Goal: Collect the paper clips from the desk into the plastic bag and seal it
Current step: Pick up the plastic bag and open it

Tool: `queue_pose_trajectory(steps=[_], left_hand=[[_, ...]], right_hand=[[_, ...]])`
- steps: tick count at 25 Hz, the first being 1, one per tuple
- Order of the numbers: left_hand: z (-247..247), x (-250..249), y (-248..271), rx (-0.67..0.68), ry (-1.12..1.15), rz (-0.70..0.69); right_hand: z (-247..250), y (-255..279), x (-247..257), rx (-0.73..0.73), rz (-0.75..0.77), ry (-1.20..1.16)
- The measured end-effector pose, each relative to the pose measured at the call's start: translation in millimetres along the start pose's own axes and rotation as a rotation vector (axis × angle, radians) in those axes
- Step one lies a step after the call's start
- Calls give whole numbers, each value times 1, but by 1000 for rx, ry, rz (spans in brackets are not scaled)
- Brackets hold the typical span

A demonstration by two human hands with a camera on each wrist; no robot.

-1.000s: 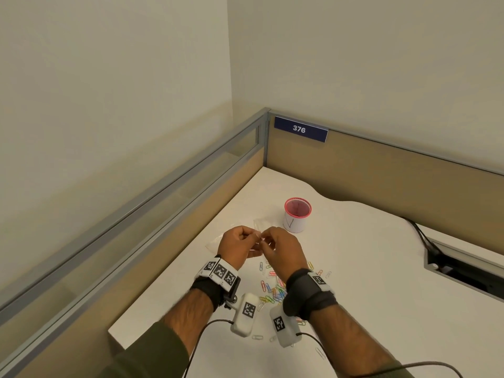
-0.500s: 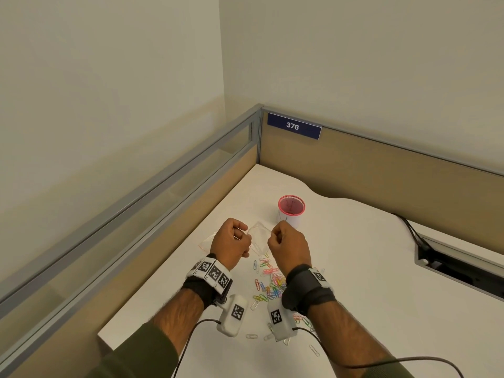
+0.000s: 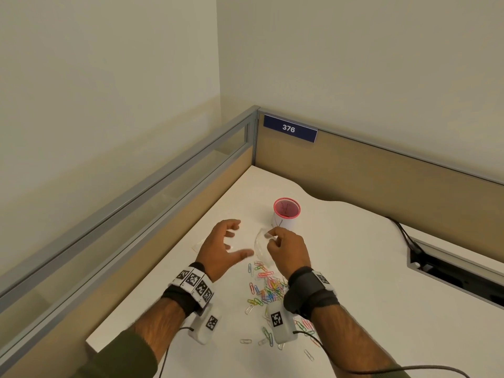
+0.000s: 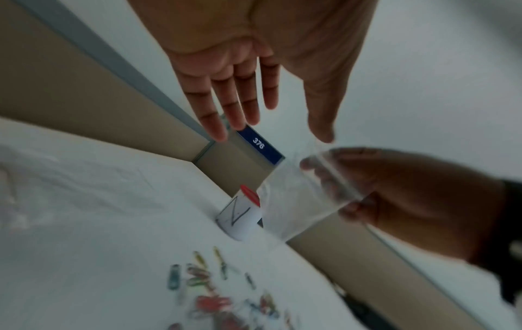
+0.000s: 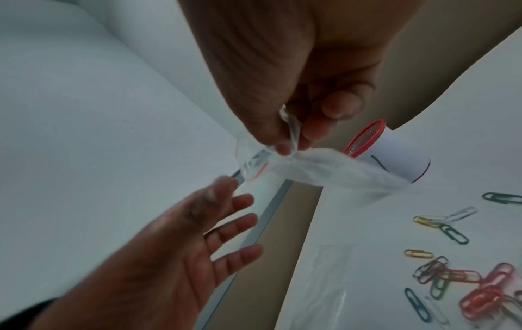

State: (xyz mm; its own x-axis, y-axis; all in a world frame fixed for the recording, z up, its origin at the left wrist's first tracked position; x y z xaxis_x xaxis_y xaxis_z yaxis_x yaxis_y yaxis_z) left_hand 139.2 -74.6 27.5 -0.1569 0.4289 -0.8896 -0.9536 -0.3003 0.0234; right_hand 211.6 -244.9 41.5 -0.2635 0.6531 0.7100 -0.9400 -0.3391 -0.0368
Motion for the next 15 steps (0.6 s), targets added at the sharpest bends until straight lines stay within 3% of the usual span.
queue_pose_trajectory(steps=[4, 6, 10, 15], left_hand=[[-35, -4, 3, 207, -278, -123], [-46, -2, 0, 179, -263, -134], [-34, 5, -1, 10, -189, -134], [-37, 3, -4, 77, -134, -113]], right_hand=[[-21, 5, 19, 173, 106, -69], [-27, 6, 25, 191, 121, -37], [-14, 0, 15, 84, 43, -6], [-11, -6, 13, 82, 51, 5]])
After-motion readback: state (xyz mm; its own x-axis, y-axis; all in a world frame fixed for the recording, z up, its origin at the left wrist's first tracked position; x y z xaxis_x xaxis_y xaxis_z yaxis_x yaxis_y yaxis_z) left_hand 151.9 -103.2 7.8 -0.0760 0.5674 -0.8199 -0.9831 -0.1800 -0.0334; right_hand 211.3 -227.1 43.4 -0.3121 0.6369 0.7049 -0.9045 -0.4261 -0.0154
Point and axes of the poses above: each hand's wrist, its own y-axis away from the middle knuckle, its own z-axis out of the back of the hand, x = y × z, the point moved 8 cm from there along -y, towards the middle knuckle, and after that the axes turned 3 degrees about z, right-handed, at the moved point
